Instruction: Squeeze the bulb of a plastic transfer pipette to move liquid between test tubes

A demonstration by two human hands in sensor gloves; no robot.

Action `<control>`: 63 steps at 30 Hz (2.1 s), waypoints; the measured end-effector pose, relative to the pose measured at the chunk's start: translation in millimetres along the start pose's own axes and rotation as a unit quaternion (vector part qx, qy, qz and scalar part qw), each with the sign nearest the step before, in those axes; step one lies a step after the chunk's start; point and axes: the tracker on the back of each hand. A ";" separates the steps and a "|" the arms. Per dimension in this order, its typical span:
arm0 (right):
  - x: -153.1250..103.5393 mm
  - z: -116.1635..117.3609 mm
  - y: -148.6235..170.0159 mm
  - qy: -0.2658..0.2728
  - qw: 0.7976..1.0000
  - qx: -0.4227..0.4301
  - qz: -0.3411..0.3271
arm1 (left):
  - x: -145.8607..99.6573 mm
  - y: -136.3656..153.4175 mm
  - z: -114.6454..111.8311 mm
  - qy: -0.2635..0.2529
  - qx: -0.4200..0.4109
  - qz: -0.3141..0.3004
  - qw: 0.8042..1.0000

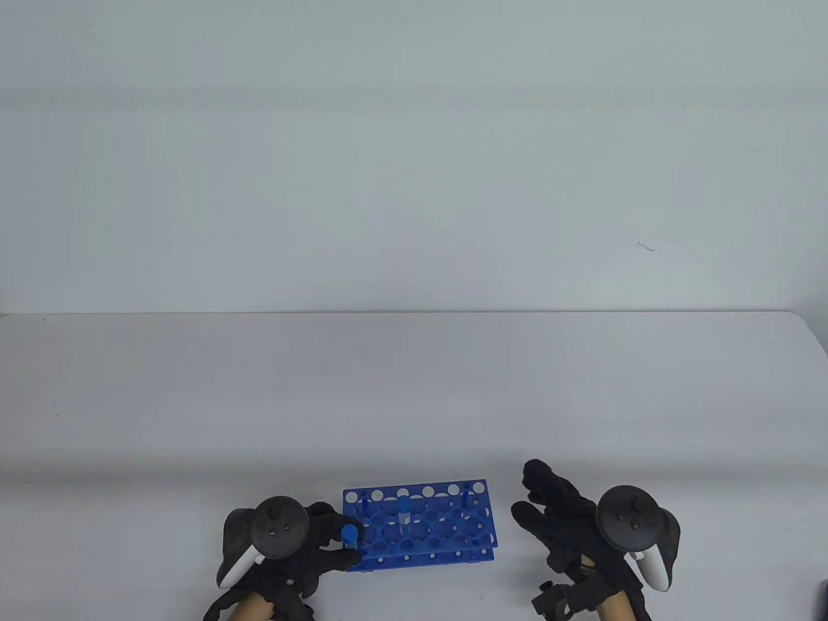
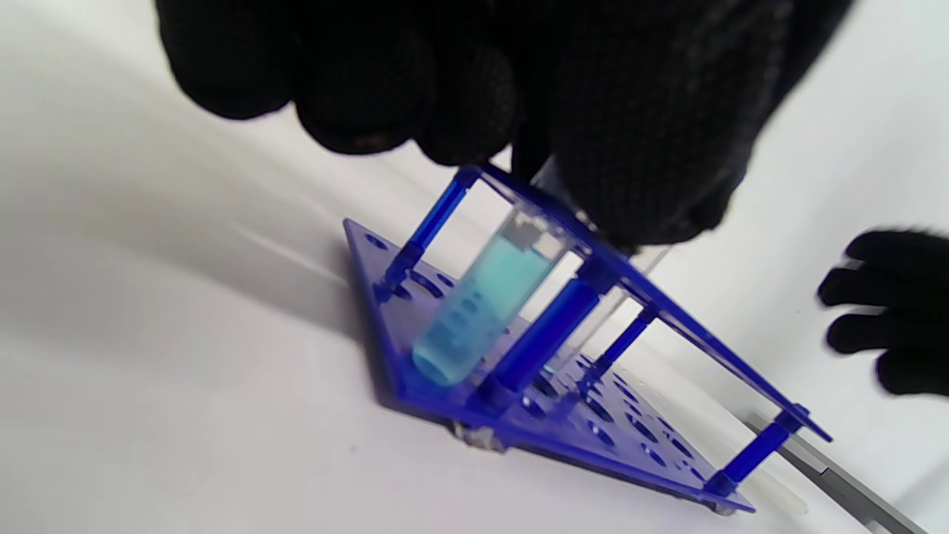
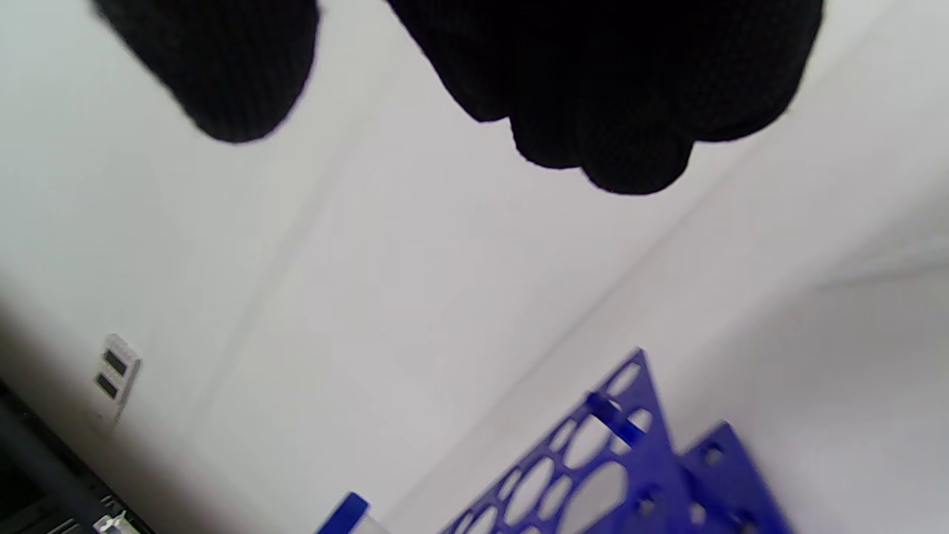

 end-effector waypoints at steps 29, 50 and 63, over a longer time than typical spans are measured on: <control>-11.0 196.9 -147.5 0.032 0.896 -0.417 -0.152 | 0.3 -0.1 -0.2 0.002 -0.011 0.017 1.000; -14.5 204.5 -158.7 0.006 0.890 -0.432 -0.146 | 0.4 -1.3 -0.7 0.000 0.000 0.018 1.000; -12.2 204.7 -155.2 0.026 0.876 -0.464 -0.130 | 0.2 -1.7 -0.8 -0.001 0.000 0.018 1.000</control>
Point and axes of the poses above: the tracker on the back of each hand, its own y axis roughly to the little-finger side, its own x axis roughly from the wrist to the fingertips, z = x × y, and after that the axes turned 11 degrees about z, right-handed
